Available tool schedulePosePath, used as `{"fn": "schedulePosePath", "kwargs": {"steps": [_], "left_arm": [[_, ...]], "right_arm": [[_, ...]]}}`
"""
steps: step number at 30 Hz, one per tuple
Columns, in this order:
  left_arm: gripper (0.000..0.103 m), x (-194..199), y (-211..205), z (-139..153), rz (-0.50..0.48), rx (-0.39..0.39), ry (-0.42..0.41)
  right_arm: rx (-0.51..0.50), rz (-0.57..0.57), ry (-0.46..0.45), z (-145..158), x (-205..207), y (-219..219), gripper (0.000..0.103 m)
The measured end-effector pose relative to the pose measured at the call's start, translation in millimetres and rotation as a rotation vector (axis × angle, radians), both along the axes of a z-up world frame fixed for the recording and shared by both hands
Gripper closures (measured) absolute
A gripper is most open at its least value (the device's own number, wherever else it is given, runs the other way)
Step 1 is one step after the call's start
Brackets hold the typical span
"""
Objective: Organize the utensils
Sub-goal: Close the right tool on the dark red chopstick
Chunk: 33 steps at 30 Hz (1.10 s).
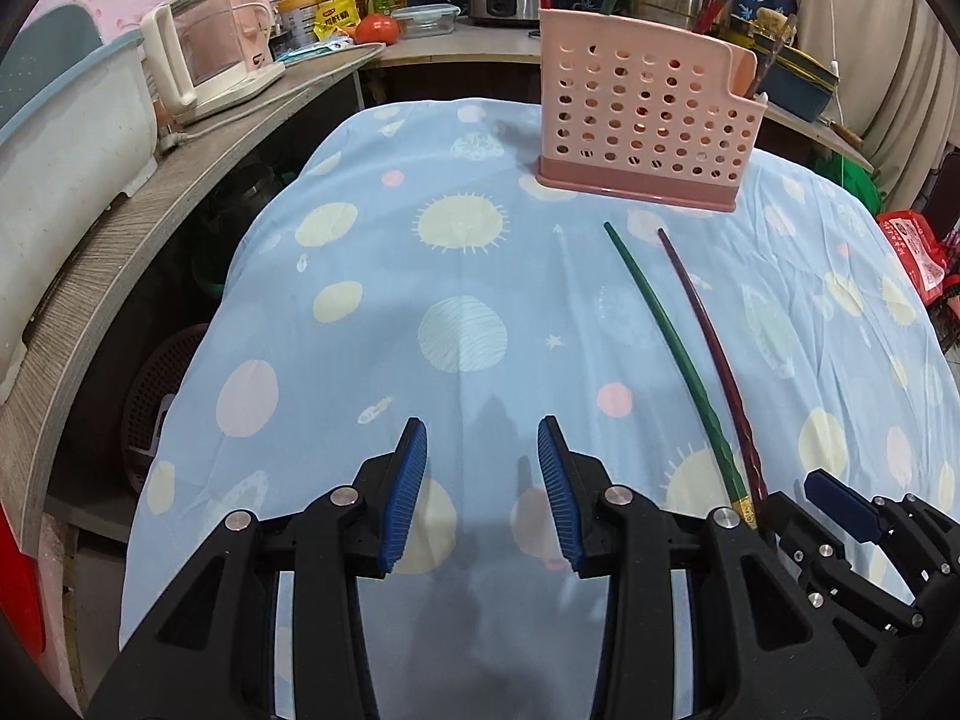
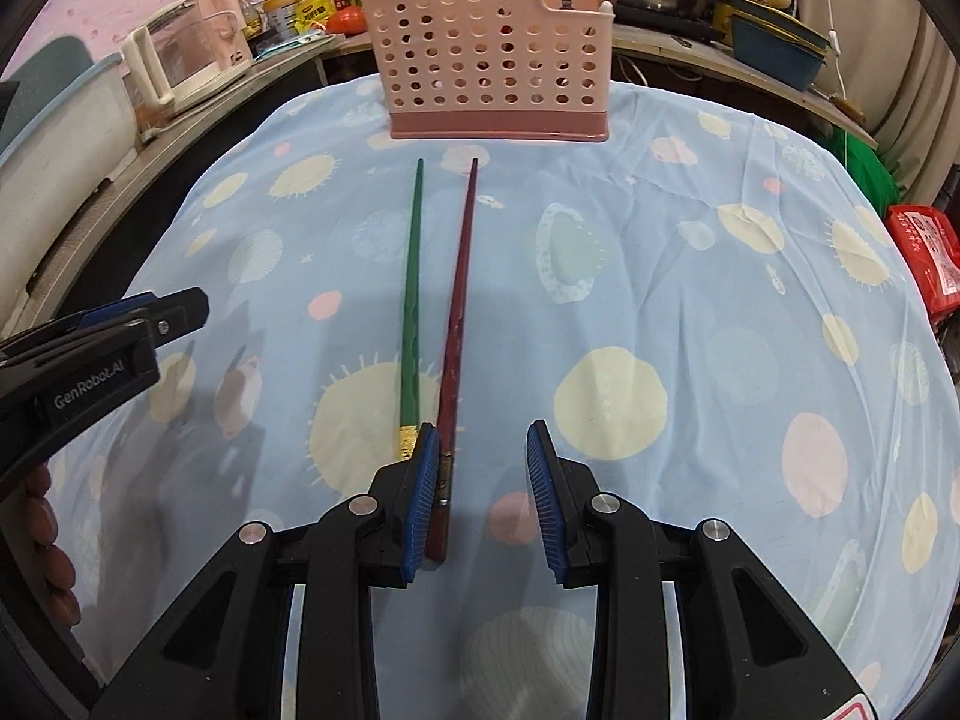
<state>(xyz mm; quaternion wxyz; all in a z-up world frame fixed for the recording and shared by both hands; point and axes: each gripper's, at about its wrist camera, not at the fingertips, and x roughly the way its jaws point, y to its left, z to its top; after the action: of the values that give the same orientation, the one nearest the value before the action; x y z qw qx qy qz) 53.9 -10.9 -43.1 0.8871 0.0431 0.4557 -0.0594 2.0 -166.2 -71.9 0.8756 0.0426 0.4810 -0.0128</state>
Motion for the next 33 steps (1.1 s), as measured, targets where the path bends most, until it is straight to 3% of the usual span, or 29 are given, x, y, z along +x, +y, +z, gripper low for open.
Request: {"fn": "schedulePosePath", "kwargs": {"steps": [8,13,21,33], "left_arm": [[0.066,-2.3,-5.5,-2.5,-0.014,0.003,0.007],[0.066,-4.3,-11.2,-4.6,-0.028,0.002,0.015],[0.066,-8.9,-25.5,-6.6,-0.056,-0.012,0.032],[0.044,-22.1,-68.8,-16.9,-0.109,-0.037,0.076]], "right_arm": [[-0.014,-0.002,0.019,-7.5,-5.4,-1.5,0.082],[-0.033,-0.011,0.015,-7.3,-9.4,-4.3,0.095],[-0.012,-0.03,0.008,-4.1,-11.1,-15.3,0.096],[0.011,-0.067,0.009,-4.4,-24.4,-43.6,0.096]]}}
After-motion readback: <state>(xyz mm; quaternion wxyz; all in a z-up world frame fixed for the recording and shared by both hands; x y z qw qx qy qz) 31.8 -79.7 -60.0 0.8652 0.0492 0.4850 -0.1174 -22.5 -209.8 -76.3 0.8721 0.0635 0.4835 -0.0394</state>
